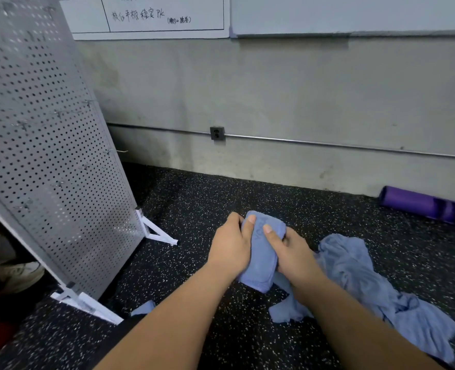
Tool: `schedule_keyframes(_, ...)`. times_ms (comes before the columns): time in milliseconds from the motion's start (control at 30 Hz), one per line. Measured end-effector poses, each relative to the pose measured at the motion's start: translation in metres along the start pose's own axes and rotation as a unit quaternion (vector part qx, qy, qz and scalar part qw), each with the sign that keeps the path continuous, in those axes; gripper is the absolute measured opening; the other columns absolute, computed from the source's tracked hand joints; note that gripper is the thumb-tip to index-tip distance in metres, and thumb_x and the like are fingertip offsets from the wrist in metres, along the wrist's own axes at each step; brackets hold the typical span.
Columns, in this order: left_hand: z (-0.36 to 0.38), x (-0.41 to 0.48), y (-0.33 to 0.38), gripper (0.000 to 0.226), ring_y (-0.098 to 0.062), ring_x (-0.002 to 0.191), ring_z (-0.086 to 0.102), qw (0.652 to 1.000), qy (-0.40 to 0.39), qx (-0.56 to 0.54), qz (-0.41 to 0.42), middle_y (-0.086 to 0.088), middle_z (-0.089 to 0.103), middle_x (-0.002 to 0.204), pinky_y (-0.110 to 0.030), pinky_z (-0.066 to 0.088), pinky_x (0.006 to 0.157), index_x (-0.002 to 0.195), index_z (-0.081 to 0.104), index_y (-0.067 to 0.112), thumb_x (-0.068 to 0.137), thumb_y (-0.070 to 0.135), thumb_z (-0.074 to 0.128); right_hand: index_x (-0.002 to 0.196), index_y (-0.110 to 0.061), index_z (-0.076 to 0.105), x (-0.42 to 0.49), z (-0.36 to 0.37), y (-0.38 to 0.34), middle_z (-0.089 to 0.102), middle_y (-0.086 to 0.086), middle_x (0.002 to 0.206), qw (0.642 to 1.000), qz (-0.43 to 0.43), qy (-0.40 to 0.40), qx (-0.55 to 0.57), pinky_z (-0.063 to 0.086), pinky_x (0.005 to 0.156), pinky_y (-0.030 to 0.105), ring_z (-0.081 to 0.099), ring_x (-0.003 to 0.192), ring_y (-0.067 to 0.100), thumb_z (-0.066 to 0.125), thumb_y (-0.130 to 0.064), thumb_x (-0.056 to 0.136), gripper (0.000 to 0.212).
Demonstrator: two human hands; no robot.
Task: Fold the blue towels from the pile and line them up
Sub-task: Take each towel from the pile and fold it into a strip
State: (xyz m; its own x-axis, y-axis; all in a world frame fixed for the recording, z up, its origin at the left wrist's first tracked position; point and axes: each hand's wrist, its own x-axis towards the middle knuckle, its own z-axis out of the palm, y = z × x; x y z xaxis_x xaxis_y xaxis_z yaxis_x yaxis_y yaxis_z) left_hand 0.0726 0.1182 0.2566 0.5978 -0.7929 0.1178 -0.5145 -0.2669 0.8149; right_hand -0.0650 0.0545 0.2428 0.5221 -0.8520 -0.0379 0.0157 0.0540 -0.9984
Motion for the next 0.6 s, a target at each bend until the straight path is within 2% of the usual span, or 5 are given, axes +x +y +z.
schedule_keyframes(67, 0.001, 0.000, -0.006, 0.051, -0.021, 0.086, 0.064, 0.998, -0.048, 0.017, -0.027, 0.001, 0.068, 0.093, -0.036, 0.043, 0.072, 0.097, 0.057, 0.018, 0.107, 0.063, 0.036, 0.115, -0.019, 0.073, 0.005, 0.001, 0.008, 0.081, 0.000, 0.109, 0.999, -0.005, 0.032, -0.027, 0.064, 0.087, 0.042, 0.078, 0.100, 0.016, 0.069, -0.036, 0.102, 0.022)
schedule_keyframes(200, -0.007, -0.011, -0.040, 0.057, -0.026, 0.099, 0.064, 0.995, -0.056, 0.029, -0.081, -0.008, 0.070, 0.112, -0.035, 0.044, 0.080, 0.111, 0.061, 0.012, 0.108, 0.063, 0.036, 0.110, -0.020, 0.072, 0.014, 0.027, 0.029, 0.081, 0.000, 0.104, 0.997, 0.040, -0.006, -0.061, 0.063, 0.090, 0.049, 0.078, 0.098, 0.019, 0.070, -0.044, 0.100, 0.026)
schedule_keyframes(333, -0.011, -0.034, -0.079, 0.041, -0.034, 0.100, 0.066, 0.989, 0.011, 0.003, -0.147, -0.010, 0.069, 0.106, -0.038, 0.043, 0.078, 0.108, 0.051, 0.015, 0.109, 0.055, 0.041, 0.112, -0.022, 0.069, 0.013, 0.064, 0.049, 0.077, -0.004, 0.107, 0.987, 0.105, -0.077, -0.096, 0.057, 0.074, 0.021, 0.074, 0.095, 0.008, 0.063, -0.044, 0.104, 0.024)
schedule_keyframes(500, -0.017, -0.061, -0.134, 0.040, -0.036, 0.101, 0.065, 0.966, 0.079, -0.038, -0.242, -0.012, 0.069, 0.107, -0.038, 0.043, 0.080, 0.107, 0.052, 0.016, 0.108, 0.055, 0.044, 0.121, -0.023, 0.066, 0.015, 0.099, 0.091, 0.075, -0.006, 0.113, 0.955, 0.128, -0.176, -0.199, 0.053, 0.071, 0.018, 0.071, 0.096, 0.004, 0.068, -0.041, 0.102, 0.027)
schedule_keyframes(600, -0.020, -0.068, -0.166, 0.047, -0.029, 0.106, 0.064, 0.950, 0.079, -0.077, -0.291, -0.006, 0.069, 0.111, -0.035, 0.044, 0.087, 0.111, 0.058, 0.015, 0.106, 0.059, 0.045, 0.120, -0.025, 0.068, 0.021, 0.114, 0.115, 0.076, -0.007, 0.111, 0.946, 0.129, -0.194, -0.227, 0.061, 0.090, 0.035, 0.073, 0.101, 0.011, 0.072, -0.039, 0.099, 0.026)
